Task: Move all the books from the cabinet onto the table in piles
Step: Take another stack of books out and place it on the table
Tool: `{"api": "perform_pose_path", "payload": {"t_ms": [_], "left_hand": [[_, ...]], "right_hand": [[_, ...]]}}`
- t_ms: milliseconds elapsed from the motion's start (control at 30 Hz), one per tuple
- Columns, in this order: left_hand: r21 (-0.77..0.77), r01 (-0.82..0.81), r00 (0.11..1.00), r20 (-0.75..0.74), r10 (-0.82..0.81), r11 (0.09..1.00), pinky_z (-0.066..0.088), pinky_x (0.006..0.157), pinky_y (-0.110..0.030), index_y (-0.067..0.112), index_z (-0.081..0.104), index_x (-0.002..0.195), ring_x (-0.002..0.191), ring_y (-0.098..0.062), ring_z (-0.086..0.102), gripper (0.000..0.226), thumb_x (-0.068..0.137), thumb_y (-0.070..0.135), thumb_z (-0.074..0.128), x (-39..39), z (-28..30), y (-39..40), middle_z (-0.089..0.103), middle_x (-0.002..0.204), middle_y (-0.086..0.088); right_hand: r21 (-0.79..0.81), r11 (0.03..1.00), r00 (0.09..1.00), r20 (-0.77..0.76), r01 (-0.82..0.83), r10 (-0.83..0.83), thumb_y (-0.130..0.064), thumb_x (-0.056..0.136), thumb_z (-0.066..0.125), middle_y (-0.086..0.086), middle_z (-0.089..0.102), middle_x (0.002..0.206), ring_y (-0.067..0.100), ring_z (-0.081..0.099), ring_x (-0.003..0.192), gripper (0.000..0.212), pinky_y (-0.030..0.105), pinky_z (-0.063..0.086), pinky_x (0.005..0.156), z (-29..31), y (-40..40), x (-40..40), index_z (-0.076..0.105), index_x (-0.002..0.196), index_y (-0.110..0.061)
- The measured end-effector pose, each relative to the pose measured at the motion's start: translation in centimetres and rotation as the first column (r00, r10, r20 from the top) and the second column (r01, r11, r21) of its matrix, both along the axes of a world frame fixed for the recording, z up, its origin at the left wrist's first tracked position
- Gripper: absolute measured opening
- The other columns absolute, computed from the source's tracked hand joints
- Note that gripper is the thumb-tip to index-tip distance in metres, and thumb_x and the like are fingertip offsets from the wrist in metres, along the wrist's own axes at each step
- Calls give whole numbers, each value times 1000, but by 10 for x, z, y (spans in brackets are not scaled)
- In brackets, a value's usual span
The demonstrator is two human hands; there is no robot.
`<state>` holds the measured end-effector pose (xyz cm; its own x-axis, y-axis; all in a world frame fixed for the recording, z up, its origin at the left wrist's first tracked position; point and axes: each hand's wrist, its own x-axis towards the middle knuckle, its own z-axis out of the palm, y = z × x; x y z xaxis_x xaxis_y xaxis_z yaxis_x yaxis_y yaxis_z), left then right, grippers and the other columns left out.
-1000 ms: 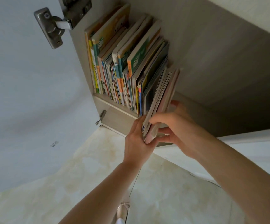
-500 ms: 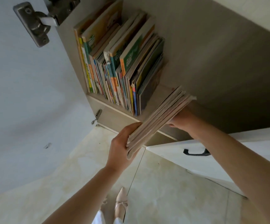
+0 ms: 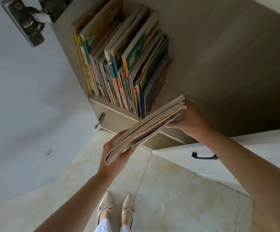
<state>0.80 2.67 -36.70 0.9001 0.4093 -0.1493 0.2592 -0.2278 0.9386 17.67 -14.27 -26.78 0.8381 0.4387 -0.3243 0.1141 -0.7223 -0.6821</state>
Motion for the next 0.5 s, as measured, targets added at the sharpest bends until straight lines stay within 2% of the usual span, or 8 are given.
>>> {"api": "perform_pose_path", "payload": {"t_ms": [33,67,167,233,300,367,400,500], "left_hand": [[36,-14,1000,24,13,999,36,78,5,21,66,108,96,22,55,33,78,22,80,1,5,3,60,100,44],[-2,2,1000,27,-2,1000,38,78,3,24,65,105,92,23,55,34,76,23,81,2,12,7,62,98,41],[-113,19,999,30,-16,993,50,83,-13,34,67,105,97,9,63,42,72,14,84,-1,19,20,70,104,18],[-235,-6,999,-44,-4,972,56,81,-26,37,67,101,93,-2,69,44,73,7,82,-10,26,27,74,97,18],[-297,-25,996,-85,0,954,58,73,-22,35,65,101,88,-1,71,44,75,3,79,-17,39,34,73,93,25],[-391,-84,994,-97,50,917,57,71,-21,29,63,109,91,-6,71,44,74,10,82,-26,57,39,73,100,20],[-436,-125,990,-115,83,891,58,74,-27,25,62,113,94,-11,72,48,71,16,82,-30,67,42,74,105,14],[-517,-253,966,-186,181,818,58,82,-48,19,59,116,95,-24,72,60,63,22,87,-49,98,49,73,110,1]], "right_hand": [[-10,1000,1000,19,-4,4,-11,66,87,-5,59,110,18,59,112,66,31,48,99,-1,-1,-2,54,123,-12],[-33,999,999,34,-12,13,-12,65,88,-5,61,109,19,60,111,65,34,49,98,-4,-3,-2,56,121,-13],[8,1000,999,-46,20,-20,-8,60,89,-6,65,108,15,61,108,68,37,50,95,-6,-5,-7,55,117,-20],[44,998,988,-150,37,-30,-12,60,90,-7,65,114,8,61,107,69,34,50,92,-5,-5,-15,54,117,-23],[32,996,969,-239,81,-71,-21,63,89,-12,65,115,3,61,104,65,29,53,84,5,-3,-28,54,117,-25],[59,989,942,-317,136,-110,-22,67,87,-16,67,109,2,65,95,56,21,54,72,15,-1,-45,56,114,-26],[80,982,930,-341,171,-134,-21,69,85,-15,69,106,3,68,91,52,17,54,67,21,1,-54,58,112,-24],[144,952,899,-392,270,-196,-17,74,81,-7,73,106,7,71,91,44,21,57,71,44,9,-87,61,113,-17]]}}
